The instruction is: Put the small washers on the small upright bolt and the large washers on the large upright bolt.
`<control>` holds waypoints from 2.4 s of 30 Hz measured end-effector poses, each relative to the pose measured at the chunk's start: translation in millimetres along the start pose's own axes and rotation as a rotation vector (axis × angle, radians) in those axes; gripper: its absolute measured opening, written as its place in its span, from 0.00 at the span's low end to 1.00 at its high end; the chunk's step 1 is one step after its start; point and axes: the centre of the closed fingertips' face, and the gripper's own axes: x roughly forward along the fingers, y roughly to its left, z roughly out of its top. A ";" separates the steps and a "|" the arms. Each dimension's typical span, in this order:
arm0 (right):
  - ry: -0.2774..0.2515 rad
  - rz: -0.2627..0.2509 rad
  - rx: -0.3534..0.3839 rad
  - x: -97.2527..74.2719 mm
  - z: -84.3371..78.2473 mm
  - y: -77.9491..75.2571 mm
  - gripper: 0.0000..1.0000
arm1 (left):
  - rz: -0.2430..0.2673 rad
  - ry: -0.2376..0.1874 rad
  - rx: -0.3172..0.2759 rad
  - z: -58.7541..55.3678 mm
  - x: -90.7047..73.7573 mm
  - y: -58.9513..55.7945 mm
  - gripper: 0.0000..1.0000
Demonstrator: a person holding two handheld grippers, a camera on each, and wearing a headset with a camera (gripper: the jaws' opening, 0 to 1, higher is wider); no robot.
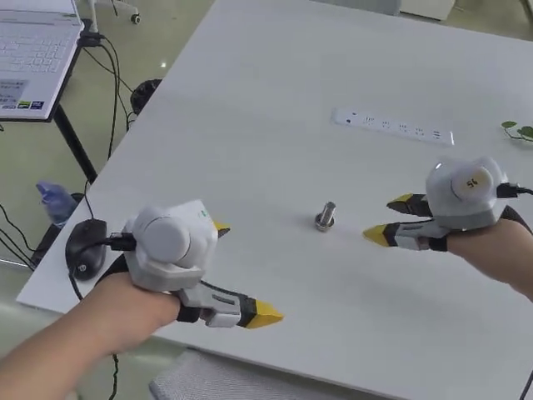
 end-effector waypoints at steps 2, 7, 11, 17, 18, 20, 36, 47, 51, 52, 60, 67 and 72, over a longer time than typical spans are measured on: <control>-0.018 -0.006 0.017 -5.9 -1.3 0.5 0.47 | 0.003 -0.004 -0.003 0.1 -0.7 0.4 0.93; -0.103 -0.020 0.061 -20.3 1.2 6.8 0.53 | 0.016 -0.007 0.000 3.0 -2.8 -0.2 0.94; -0.119 -0.037 0.080 -32.2 -7.4 12.4 0.55 | 0.021 -0.010 0.006 5.6 -4.3 -2.6 0.93; -0.174 -0.053 0.149 -47.9 -20.9 18.6 0.57 | 0.034 -0.025 -0.002 7.0 -8.4 -3.4 0.93; -0.179 -0.054 0.155 -50.0 -23.4 19.6 0.58 | 0.034 -0.028 -0.006 7.2 -9.2 -3.3 0.93; -0.188 -0.064 0.168 -54.2 -28.8 16.7 0.58 | 0.036 -0.037 -0.018 8.2 -10.8 -3.6 0.93; -0.200 -0.102 0.259 -86.8 -88.8 34.0 0.66 | 0.083 -0.062 -0.031 8.8 -20.9 -10.2 0.93; -0.178 -0.083 0.271 -89.1 -108.6 52.3 0.70 | 0.101 -0.072 -0.088 1.0 -22.2 -9.7 0.92; -0.202 -0.083 0.276 -90.5 -106.5 57.7 0.73 | 0.112 -0.078 -0.090 1.5 -21.5 -6.3 0.92; -0.205 -0.083 0.278 -90.1 -107.4 58.5 0.74 | 0.117 -0.079 -0.087 1.6 -21.3 -3.8 0.92; -0.217 -0.090 0.298 -91.0 -112.1 54.2 0.83 | 0.116 -0.068 -0.073 0.4 -19.0 -1.1 0.93; -0.226 -0.094 0.310 -91.7 -112.9 55.3 0.87 | 0.111 -0.065 -0.075 -0.8 -14.9 -0.8 0.93; -0.217 -0.078 0.339 -88.6 -115.0 58.9 0.93 | 0.106 -0.070 -0.090 -2.9 -13.7 0.3 0.93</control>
